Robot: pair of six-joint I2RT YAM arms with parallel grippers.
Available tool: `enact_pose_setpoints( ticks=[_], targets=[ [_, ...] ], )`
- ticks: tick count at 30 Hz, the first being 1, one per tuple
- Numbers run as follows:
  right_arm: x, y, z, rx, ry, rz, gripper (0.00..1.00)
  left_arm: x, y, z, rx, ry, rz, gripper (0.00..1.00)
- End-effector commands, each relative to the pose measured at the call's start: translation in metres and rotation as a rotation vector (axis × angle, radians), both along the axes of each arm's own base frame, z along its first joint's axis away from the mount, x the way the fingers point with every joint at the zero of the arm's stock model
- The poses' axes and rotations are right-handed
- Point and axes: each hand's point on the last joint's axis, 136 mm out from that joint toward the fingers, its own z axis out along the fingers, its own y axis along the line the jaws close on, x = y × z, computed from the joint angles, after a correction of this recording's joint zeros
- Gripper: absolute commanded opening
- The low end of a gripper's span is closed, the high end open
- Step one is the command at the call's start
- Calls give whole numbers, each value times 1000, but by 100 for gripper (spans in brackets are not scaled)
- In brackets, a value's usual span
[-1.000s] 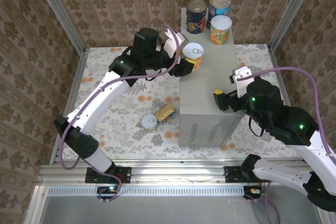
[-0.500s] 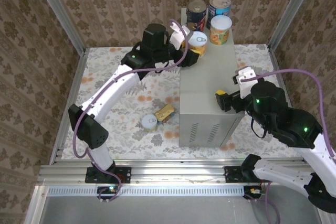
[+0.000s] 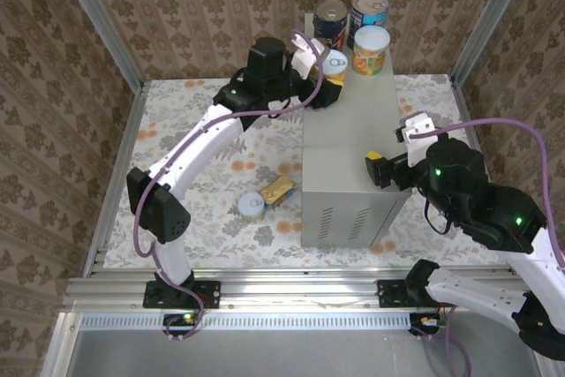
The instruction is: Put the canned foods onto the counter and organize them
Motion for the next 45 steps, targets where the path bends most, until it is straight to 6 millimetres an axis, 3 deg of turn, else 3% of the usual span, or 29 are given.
enact_pose_setpoints(
  ticks=[1, 26, 45],
  targets=[
    [-3, -11, 0, -3, -3, -39, 100, 15, 0, -1, -20, 12, 38, 81],
    [-4, -15, -5, -6, -2, -54, 100, 46, -12, -9, -2, 16, 80, 79],
    [-5, -15, -6, -1, 0, -55, 100, 46, -15, -14, 4, 28, 76, 79]
  ],
)
